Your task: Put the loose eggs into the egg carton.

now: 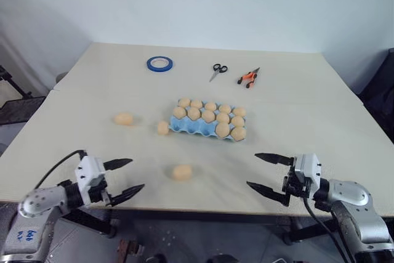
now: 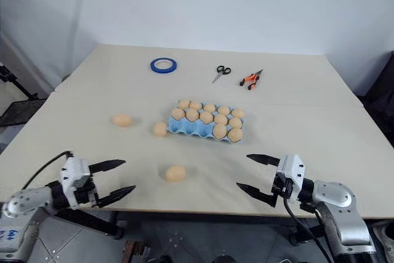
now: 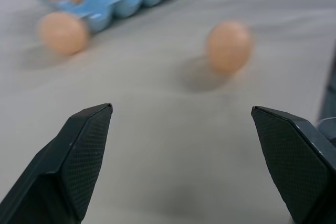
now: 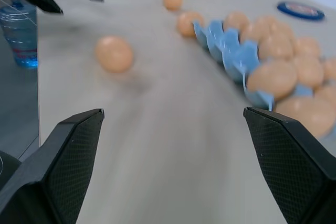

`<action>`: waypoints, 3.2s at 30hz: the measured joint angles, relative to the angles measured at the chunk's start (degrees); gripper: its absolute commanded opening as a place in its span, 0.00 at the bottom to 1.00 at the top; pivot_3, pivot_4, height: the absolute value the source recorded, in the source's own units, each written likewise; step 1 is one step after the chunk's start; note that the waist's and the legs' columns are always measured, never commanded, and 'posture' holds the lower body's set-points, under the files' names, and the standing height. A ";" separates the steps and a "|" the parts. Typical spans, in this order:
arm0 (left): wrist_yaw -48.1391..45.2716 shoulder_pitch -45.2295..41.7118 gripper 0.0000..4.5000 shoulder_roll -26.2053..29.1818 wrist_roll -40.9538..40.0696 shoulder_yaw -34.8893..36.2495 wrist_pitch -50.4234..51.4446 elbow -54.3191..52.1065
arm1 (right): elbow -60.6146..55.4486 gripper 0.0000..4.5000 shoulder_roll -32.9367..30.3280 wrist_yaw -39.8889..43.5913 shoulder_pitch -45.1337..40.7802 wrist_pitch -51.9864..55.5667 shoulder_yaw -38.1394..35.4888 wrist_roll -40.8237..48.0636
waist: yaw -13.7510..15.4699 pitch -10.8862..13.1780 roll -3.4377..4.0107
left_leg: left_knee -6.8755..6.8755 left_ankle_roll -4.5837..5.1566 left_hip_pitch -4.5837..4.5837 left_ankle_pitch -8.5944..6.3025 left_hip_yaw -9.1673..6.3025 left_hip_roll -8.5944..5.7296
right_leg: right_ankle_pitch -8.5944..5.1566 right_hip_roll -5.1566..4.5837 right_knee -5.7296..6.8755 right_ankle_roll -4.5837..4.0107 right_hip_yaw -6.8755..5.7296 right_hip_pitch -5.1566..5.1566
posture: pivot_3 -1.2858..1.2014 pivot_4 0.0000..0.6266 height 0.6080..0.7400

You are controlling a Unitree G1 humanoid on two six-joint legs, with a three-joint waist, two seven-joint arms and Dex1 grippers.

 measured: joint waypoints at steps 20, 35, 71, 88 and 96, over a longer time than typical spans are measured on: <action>5.90 -18.49 0.59 -16.19 12.39 -16.77 -7.29 17.25 | -1.28 1.00 0.06 -2.05 -1.67 1.92 2.13 0.05 | 0.87 -0.01 0.03 | 0.62 0.11 0.01 -0.14 -0.51 0.05 | 0.01 0.03 0.00 0.01 -0.51 0.53 | 0.52 0.24 1.00; 7.93 -46.40 0.38 -23.16 16.14 -16.70 -14.40 43.77 | -5.13 1.00 0.61 -7.13 0.78 3.37 2.10 -0.27 | 2.65 -0.01 0.03 | 0.68 0.13 -0.13 -0.11 -0.90 -0.30 | 0.00 -0.05 -0.06 0.02 -1.02 0.62 | 0.52 0.24 1.00; 0.60 -35.24 0.99 -13.11 13.39 -7.10 -23.25 39.32 | -8.48 1.00 4.43 -11.09 -1.15 3.99 4.50 0.07 | 2.43 0.03 0.11 | 0.69 0.02 -0.18 -0.09 -0.82 0.05 | -0.07 0.07 0.12 0.01 -1.41 0.52 | 0.52 0.24 1.00; 16.18 -2.38 0.99 -6.84 5.64 9.09 -6.31 7.08 | 7.56 1.00 5.15 -8.33 -6.19 -5.53 2.70 -2.39 | 2.41 0.03 0.12 | 0.52 0.16 -0.07 -0.36 -1.08 -0.16 | -0.03 -0.30 0.05 -0.08 -1.33 0.76 | 0.52 0.24 1.00; 19.96 -11.08 0.99 -9.22 5.76 4.80 0.35 8.34 | 7.94 1.00 5.18 -8.38 -7.51 -4.75 2.62 -2.32 | 2.52 0.03 0.13 | 0.53 0.07 -0.08 -0.07 -1.07 -0.17 | -0.03 -0.20 0.04 -0.08 -1.31 0.72 | 0.52 0.24 1.00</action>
